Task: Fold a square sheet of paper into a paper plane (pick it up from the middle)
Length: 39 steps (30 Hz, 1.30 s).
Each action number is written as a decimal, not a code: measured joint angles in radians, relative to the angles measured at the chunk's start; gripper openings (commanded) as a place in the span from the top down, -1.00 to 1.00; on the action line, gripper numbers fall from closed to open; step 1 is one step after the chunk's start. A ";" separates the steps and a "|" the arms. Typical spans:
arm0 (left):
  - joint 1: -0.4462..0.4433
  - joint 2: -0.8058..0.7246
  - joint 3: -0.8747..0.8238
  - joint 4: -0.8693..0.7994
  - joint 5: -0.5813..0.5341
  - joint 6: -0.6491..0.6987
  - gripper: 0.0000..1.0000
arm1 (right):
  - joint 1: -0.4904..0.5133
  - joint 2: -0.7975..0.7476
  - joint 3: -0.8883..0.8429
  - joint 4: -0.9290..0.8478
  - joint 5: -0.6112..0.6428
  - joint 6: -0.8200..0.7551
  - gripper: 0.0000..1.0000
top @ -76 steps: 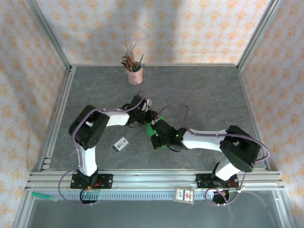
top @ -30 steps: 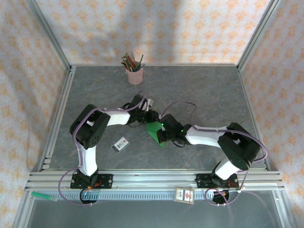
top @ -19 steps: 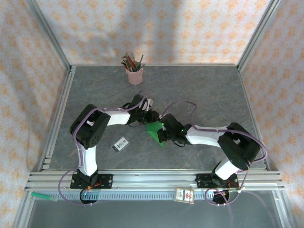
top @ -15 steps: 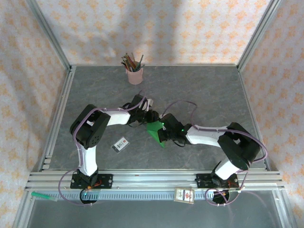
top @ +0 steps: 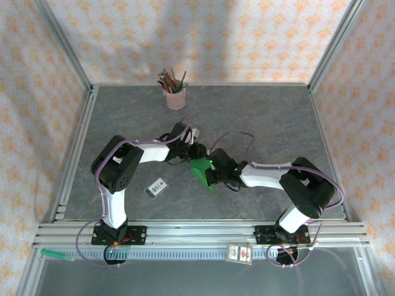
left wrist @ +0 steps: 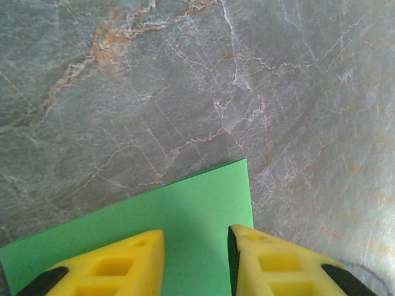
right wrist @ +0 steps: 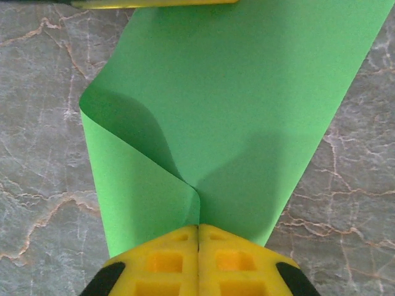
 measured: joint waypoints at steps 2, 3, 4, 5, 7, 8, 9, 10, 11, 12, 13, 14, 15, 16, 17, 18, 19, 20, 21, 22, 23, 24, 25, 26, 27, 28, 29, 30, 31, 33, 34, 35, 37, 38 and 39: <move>0.000 0.000 0.000 0.000 0.000 0.000 0.33 | 0.000 0.002 0.000 0.000 0.003 0.000 0.89; 0.000 0.000 0.000 0.000 0.000 0.000 0.33 | 0.000 0.002 0.000 0.000 0.005 0.000 0.88; 0.000 0.000 0.000 0.000 0.000 0.000 0.33 | 0.000 0.002 0.000 0.000 0.007 0.000 0.89; 0.000 0.000 0.000 0.000 0.000 0.000 0.33 | 0.000 0.002 0.000 0.000 0.009 0.000 0.89; 0.000 0.000 0.000 0.000 0.000 0.000 0.33 | -0.003 0.004 0.000 0.000 0.011 0.000 0.88; 0.000 0.000 0.000 0.000 0.000 0.000 0.33 | -0.004 0.005 0.000 0.000 0.011 -0.001 0.89; 0.000 0.000 0.000 0.000 0.000 0.000 0.33 | -0.004 0.005 0.000 0.000 0.011 -0.001 0.89; 0.000 0.001 0.000 0.000 0.000 0.000 0.33 | -0.004 0.005 0.000 0.000 0.011 -0.003 0.89; 0.000 0.001 0.001 0.000 0.001 0.000 0.33 | -0.004 0.005 0.000 0.000 0.011 -0.003 0.89; 0.000 0.001 0.001 0.000 0.001 0.000 0.33 | -0.004 0.005 0.000 0.000 0.011 -0.003 0.89; 0.000 0.001 0.001 0.000 0.001 0.000 0.33 | -0.004 0.005 0.000 0.000 0.011 -0.003 0.89; 0.000 0.001 0.001 0.000 0.001 0.000 0.33 | -0.004 0.005 0.000 0.000 0.011 -0.003 0.88; 0.000 0.001 0.001 0.000 0.001 0.000 0.33 | -0.004 0.005 0.000 0.000 0.011 -0.003 0.89; 0.000 0.001 0.001 0.000 0.001 0.000 0.33 | -0.004 0.005 0.000 0.000 0.011 -0.003 0.89; 0.000 0.002 0.001 0.000 0.002 0.000 0.33 | -0.004 0.005 0.000 0.000 0.012 -0.003 0.89; 0.000 0.002 0.001 0.000 0.002 0.000 0.33 | -0.004 0.005 0.000 0.000 0.013 -0.003 0.89; 0.000 0.002 0.001 0.000 0.002 0.000 0.33 | -0.004 0.005 0.000 0.000 0.014 -0.003 0.89; 0.000 0.002 0.001 0.000 0.002 0.000 0.33 | -0.004 0.005 0.000 0.000 0.014 -0.003 0.89; 0.000 0.002 0.001 0.000 0.002 0.000 0.33 | -0.004 0.005 0.000 0.000 0.014 -0.003 0.89; 0.000 0.002 0.001 0.000 0.002 0.000 0.33 | -0.004 0.005 0.000 0.000 0.014 -0.003 0.88; 0.000 0.002 0.001 0.000 0.003 0.000 0.33 | -0.004 0.005 0.000 0.000 0.014 -0.003 0.89; 0.000 0.002 0.001 0.000 0.002 0.000 0.33 | -0.004 0.005 0.000 0.000 0.014 -0.003 0.88; 0.000 0.002 0.001 0.000 0.002 0.000 0.33 | -0.004 0.005 0.000 0.000 0.014 -0.003 0.89; 0.000 0.002 0.001 0.000 0.003 0.001 0.33 | -0.004 0.005 0.000 0.000 0.014 -0.003 0.89; 0.000 0.002 0.001 0.000 0.003 0.001 0.33 | -0.004 0.005 0.000 0.000 0.014 -0.003 0.89; 0.000 0.002 0.001 0.000 0.003 0.001 0.33 | -0.004 0.005 0.000 0.000 0.014 -0.003 0.89; 0.000 0.002 0.001 0.000 0.003 0.001 0.33 | -0.004 0.005 0.000 0.000 0.014 -0.003 0.88; 0.000 0.002 0.002 0.000 0.003 0.001 0.33 | -0.004 0.005 0.000 0.000 0.014 -0.003 0.89; 0.000 0.002 0.002 0.000 0.003 0.001 0.33 | -0.004 0.005 0.000 0.000 0.014 -0.003 0.89; 0.000 0.002 0.002 0.000 0.003 0.002 0.33 | -0.004 0.005 0.000 0.000 0.014 -0.003 0.88; 0.000 0.002 0.002 0.000 0.003 0.004 0.33 | -0.004 0.005 0.000 0.000 0.014 -0.003 0.89; 0.000 0.002 0.002 0.000 0.003 0.004 0.33 | -0.004 0.005 0.000 0.000 0.014 -0.003 0.88; 0.000 0.003 0.003 0.000 0.003 0.005 0.33 | -0.004 0.005 0.000 0.000 0.014 -0.003 0.89; 0.000 0.004 0.005 0.000 0.003 0.005 0.33 | -0.004 0.005 0.000 0.000 0.014 -0.003 0.88; 0.000 0.004 0.005 0.000 0.003 0.005 0.33 | -0.004 0.005 0.000 0.000 0.014 -0.003 0.89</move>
